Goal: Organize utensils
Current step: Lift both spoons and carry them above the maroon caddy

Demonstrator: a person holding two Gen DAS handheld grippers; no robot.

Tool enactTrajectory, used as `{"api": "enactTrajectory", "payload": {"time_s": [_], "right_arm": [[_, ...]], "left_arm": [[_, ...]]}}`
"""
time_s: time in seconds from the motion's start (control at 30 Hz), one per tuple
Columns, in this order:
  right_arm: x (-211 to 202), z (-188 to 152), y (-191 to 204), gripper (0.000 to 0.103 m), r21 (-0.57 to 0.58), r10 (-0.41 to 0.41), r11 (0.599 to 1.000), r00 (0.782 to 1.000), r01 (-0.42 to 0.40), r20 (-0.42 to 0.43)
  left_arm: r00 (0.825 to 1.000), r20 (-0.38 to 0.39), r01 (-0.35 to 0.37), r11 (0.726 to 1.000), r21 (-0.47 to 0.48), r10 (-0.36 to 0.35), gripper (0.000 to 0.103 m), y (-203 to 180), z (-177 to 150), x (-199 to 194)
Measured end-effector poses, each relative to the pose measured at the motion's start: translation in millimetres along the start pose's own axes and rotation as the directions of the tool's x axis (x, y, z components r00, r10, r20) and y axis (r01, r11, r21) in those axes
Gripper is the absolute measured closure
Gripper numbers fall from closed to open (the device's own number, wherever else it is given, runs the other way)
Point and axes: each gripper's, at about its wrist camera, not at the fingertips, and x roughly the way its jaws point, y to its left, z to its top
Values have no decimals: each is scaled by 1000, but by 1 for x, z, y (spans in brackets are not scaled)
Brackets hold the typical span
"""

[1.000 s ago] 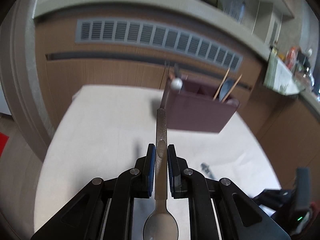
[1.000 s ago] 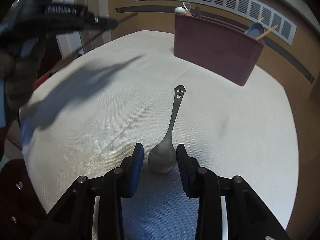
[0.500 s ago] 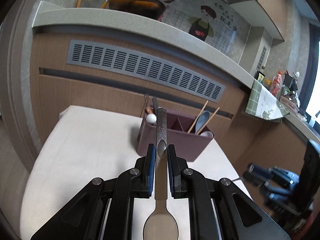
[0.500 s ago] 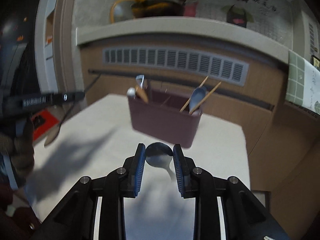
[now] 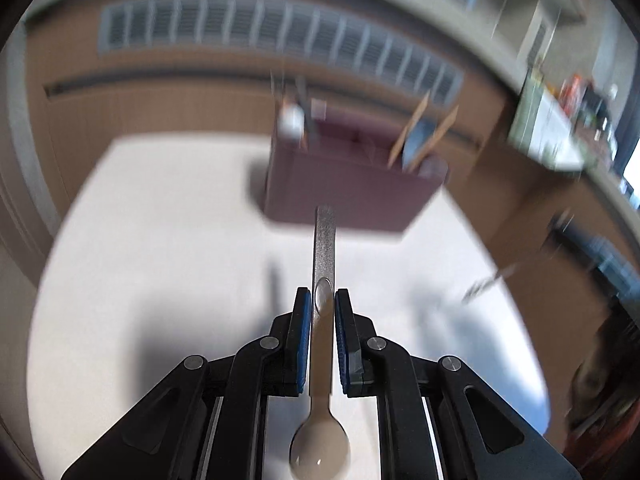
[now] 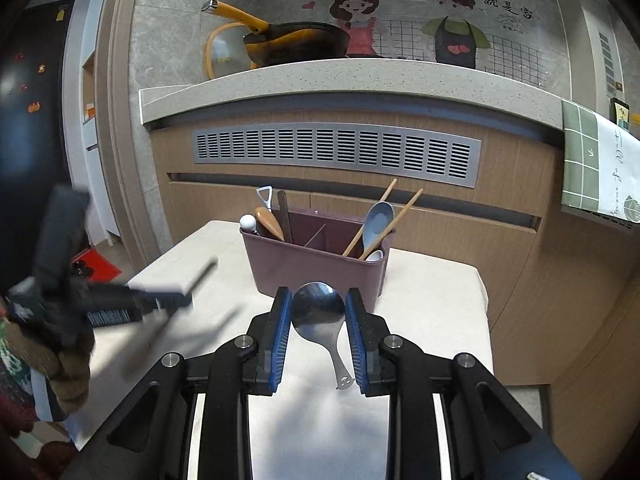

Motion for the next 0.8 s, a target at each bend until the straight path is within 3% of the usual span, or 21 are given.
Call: {"api": "enactTrajectory", "payload": {"time_s": [0.17, 0.27, 0.47, 0.63, 0.8], "right_arm": [[2, -2, -5, 79, 13, -7, 1000, 1000, 7, -5], [4, -3, -6, 79, 14, -6, 1000, 1000, 6, -8], [6, -6, -7, 79, 15, -6, 1000, 1000, 6, -18], [10, -9, -10, 79, 24, -7, 1000, 1000, 7, -27], [11, -8, -11, 79, 32, -17, 999, 1000, 18, -16]], "left_arm": [[990, -141, -19, 999, 51, 26, 91, -4, -15, 32], [982, -184, -33, 998, 55, 43, 91, -4, -16, 44], [972, -229, -43, 999, 33, 50, 89, 1, -4, 61], [967, -239, -69, 994, 82, 87, 89, -9, 8, 73], [971, -234, -37, 996, 81, 55, 91, -11, 21, 87]]}}
